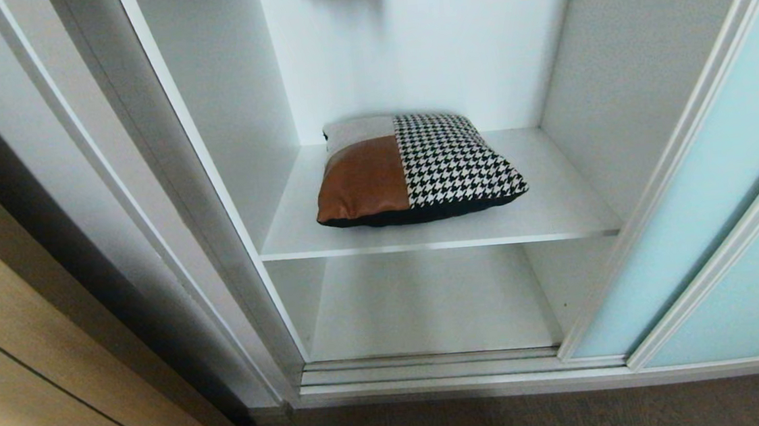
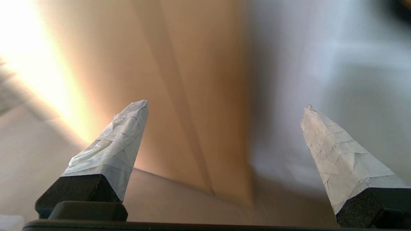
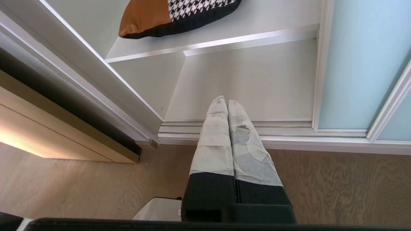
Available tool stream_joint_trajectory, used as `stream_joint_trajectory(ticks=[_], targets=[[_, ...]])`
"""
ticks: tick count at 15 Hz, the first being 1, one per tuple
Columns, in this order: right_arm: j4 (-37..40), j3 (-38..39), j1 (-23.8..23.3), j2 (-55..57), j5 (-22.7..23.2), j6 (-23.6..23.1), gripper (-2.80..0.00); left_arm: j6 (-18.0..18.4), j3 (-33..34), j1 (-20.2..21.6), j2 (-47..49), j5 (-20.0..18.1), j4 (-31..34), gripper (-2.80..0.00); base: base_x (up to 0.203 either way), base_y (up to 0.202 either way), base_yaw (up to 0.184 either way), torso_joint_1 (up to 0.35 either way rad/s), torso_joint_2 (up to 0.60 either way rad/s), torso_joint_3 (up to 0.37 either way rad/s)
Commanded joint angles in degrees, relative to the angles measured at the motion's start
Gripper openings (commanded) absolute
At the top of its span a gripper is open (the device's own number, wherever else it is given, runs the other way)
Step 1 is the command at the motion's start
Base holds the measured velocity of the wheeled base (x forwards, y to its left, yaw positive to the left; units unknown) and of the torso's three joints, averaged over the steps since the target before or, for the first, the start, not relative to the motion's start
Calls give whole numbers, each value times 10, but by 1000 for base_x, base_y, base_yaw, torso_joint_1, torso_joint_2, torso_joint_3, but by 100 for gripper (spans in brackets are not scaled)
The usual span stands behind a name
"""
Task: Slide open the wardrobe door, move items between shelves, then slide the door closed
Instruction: Close the door
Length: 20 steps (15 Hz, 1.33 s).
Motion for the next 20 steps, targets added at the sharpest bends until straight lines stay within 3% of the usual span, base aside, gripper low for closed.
stream_joint_trajectory(ticks=[1, 3, 4, 15, 20], targets=[[0, 5, 1, -8, 2, 1, -280, 1, -6, 5, -70, -130, 104, 0, 0, 0, 0, 0, 0, 0], [1, 11, 1, -11, 6, 1, -280, -11, -3, 7, -77, -211, 139, 0, 0, 0, 0, 0, 0, 0], [0, 18, 1, -19, 4, 1, -280, -17, 10, 7, -78, -216, 135, 0, 0, 0, 0, 0, 0, 0], [11, 75, -3, -94, -1, -7, -280, -23, 13, 7, -78, -215, 123, 0, 0, 0, 0, 0, 0, 0], [34, 86, -5, -108, 1, -82, -280, -23, 13, 7, -78, -215, 123, 0, 0, 0, 0, 0, 0, 0]])
